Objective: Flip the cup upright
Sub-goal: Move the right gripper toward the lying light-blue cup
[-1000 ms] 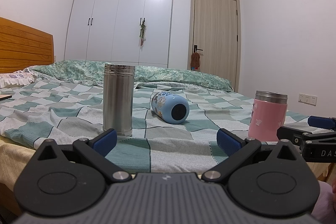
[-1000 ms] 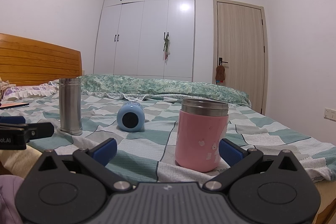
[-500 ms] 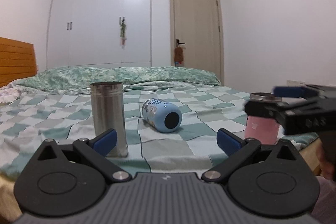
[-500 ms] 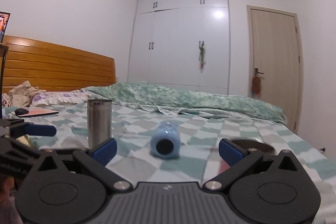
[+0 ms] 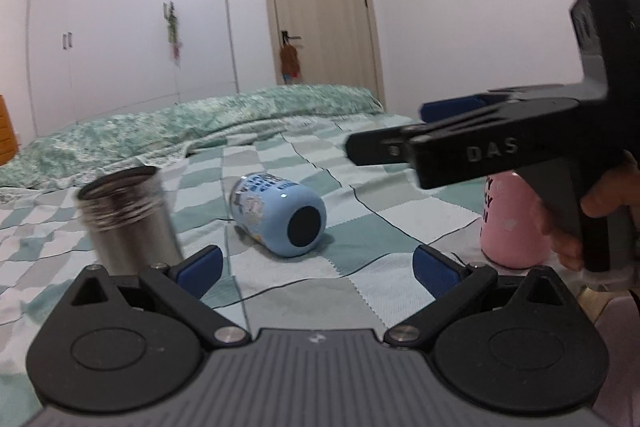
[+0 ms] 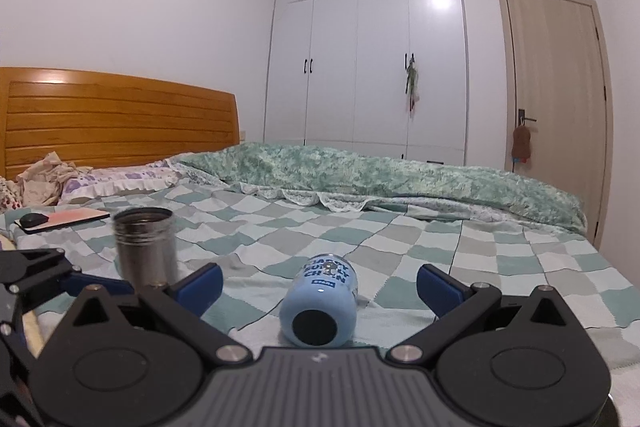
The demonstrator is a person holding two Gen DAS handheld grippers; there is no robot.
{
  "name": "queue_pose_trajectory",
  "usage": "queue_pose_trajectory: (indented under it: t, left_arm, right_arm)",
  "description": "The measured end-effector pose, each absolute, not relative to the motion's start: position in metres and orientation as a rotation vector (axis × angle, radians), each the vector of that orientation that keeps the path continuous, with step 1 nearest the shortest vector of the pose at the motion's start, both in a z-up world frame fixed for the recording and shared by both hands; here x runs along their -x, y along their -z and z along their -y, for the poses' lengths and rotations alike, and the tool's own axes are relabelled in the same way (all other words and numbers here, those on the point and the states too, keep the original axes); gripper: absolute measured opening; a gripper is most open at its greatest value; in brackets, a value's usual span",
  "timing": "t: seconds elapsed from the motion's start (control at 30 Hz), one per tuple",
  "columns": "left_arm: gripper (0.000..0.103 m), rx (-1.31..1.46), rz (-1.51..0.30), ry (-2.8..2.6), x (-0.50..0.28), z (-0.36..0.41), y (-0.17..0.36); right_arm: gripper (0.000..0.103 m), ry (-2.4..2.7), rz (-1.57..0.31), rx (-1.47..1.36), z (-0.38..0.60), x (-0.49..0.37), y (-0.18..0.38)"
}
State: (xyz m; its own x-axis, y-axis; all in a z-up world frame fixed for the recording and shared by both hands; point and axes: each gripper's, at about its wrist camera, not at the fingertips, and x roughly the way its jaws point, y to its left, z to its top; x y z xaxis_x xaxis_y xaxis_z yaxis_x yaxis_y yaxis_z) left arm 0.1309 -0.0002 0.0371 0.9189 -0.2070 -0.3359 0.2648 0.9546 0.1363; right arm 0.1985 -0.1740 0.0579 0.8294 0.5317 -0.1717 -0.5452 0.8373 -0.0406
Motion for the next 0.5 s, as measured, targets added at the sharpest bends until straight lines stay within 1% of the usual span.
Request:
queue_pose_trajectory:
  t: [0.5]
  left_arm:
    - [0.103,-0.186,-0.407,0.275,-0.221,0.006,-0.025]
  right_arm:
    - [0.103,-0.589,-0.279,0.126,0.159,-0.310,-0.053]
